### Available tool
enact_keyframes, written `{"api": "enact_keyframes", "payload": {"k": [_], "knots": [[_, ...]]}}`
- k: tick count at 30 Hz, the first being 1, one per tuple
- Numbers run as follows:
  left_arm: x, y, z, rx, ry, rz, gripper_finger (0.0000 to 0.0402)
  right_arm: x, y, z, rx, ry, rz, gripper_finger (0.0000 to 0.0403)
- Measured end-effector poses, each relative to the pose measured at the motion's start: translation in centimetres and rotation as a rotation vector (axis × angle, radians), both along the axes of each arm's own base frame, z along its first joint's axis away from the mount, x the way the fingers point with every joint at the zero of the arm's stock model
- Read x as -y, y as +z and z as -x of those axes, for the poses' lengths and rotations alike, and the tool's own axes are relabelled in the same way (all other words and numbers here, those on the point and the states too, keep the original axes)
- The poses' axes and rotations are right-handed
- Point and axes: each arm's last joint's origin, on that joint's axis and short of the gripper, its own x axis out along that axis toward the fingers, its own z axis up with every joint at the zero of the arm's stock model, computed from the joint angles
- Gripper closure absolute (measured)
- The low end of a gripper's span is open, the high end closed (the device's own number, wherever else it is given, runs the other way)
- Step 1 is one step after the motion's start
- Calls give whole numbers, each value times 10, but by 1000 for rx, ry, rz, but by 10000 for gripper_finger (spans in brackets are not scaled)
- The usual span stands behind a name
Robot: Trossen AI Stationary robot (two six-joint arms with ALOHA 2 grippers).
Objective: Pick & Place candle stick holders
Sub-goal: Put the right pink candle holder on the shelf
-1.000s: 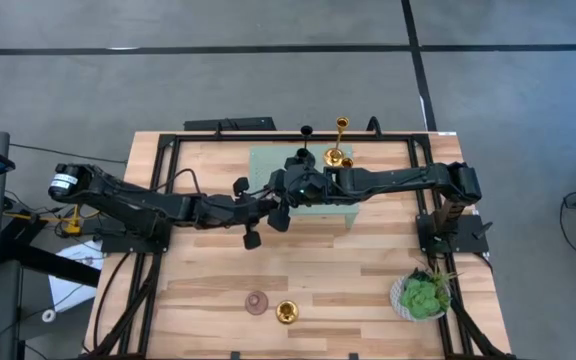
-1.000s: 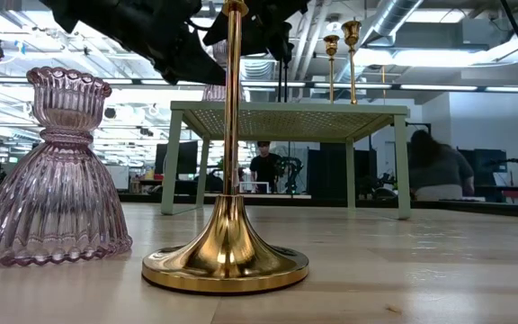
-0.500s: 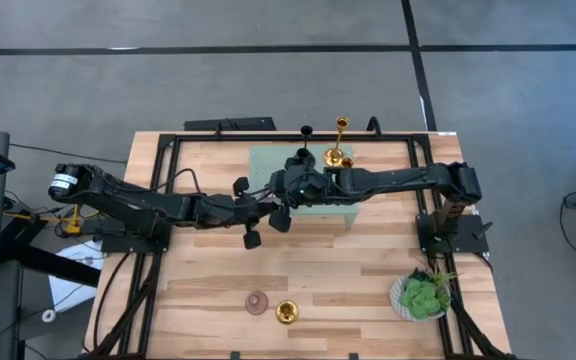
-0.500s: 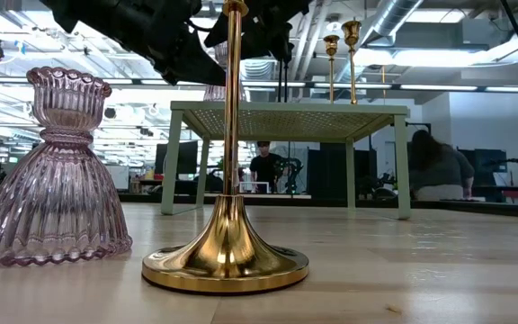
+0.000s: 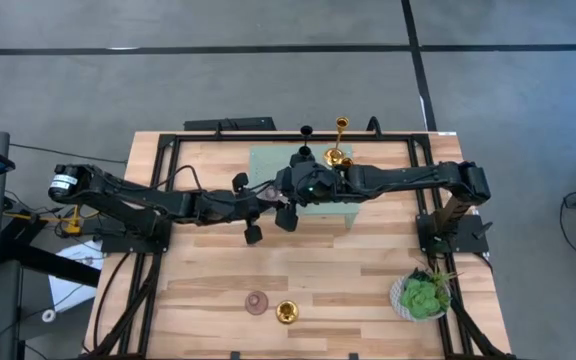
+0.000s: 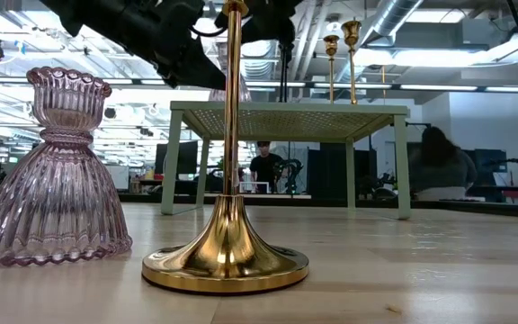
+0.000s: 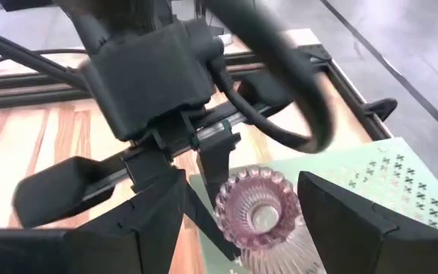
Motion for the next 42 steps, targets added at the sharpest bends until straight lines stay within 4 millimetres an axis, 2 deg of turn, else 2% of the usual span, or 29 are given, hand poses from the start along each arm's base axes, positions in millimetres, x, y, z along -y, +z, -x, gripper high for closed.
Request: {"api": "enact_keyframes", "payload": {"k": [13,21,28,30,32,37,38,42], "knots": [[0,0,0,1,-8,2,399,-5,3,0,18,29,28,159],[0,0,0,1,-8,2,399,-23,5,0,40,84,34,159],[0,0,0,1,-8,2,398,-51,9,8,25,184,28,165],[0,0,0,-2,-11,-10,396,-58,11,15,3,207,46,187],[0,0,0,-7,-15,-25,396,-63,14,26,-52,209,78,227],[1,0,0,-16,-40,-43,395,-79,21,48,-66,216,178,373],[1,0,0,-18,-63,-44,396,-83,21,53,-67,219,204,387],[1,0,-1,-20,-109,-54,397,-95,19,74,-64,161,275,392]]}}
